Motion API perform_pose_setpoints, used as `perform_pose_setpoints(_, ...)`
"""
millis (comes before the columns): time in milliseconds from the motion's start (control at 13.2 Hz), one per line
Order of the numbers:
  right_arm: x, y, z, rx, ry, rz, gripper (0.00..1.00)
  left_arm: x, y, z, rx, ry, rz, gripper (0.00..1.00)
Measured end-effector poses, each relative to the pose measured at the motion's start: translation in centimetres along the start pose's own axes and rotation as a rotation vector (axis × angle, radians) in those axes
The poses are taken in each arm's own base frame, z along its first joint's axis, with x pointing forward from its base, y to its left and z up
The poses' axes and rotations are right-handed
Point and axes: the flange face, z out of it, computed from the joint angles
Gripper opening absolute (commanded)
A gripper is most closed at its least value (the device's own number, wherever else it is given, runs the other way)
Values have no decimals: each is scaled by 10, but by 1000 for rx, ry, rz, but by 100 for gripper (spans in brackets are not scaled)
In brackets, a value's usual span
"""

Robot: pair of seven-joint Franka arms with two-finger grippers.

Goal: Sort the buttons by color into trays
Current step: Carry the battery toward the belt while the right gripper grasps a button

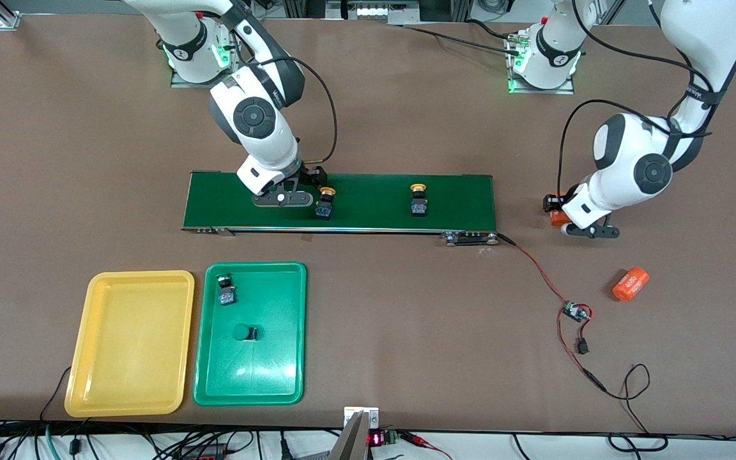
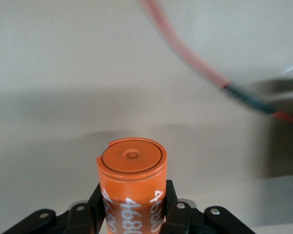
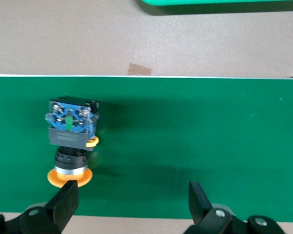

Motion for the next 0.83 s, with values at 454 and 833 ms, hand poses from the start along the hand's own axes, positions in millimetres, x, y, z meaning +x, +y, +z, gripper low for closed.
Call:
perform_pose_setpoints(454,17,-8,6,20,-2,8,100,10,117,-35,26,39,516,0)
perform_pose_setpoints(833,37,-12,31,29,-29,25,47,-12,211,-24,119,16,956,0)
